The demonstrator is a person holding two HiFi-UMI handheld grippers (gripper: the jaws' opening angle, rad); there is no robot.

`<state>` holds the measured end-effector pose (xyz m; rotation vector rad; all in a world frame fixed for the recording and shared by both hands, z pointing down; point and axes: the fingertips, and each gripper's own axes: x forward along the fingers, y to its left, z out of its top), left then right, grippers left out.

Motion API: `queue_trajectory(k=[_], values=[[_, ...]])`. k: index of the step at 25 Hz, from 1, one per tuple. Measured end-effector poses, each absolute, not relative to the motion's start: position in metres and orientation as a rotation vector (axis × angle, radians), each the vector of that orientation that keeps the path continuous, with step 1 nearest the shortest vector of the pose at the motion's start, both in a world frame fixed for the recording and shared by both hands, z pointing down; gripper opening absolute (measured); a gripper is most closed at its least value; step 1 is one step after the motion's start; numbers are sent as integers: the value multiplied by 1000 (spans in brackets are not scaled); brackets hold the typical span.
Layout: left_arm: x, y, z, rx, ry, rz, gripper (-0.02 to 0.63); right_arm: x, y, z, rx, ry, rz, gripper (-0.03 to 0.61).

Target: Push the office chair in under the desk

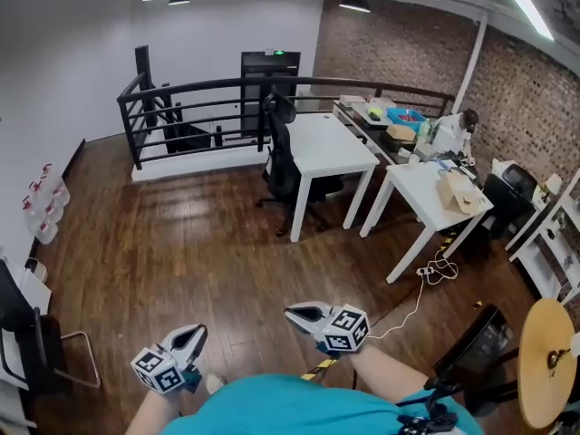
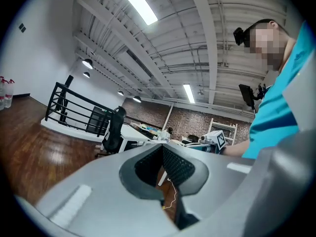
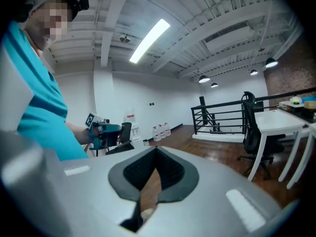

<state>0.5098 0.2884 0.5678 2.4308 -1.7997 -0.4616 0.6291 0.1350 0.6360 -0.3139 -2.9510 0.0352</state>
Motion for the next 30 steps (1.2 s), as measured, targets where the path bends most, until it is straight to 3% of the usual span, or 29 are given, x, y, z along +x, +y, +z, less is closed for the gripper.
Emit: queue_trajectory(k=[15, 21, 30], values=[[510, 386, 523, 2445, -1804, -576, 29, 622, 223, 626, -316, -2915, 46, 0], [471, 423, 554, 2298, -1943, -481, 29, 605, 259, 631, -336, -2921, 42, 0], [505, 413, 567, 2335, -1924, -385, 29, 641, 245, 621, -362, -2983, 93, 0]])
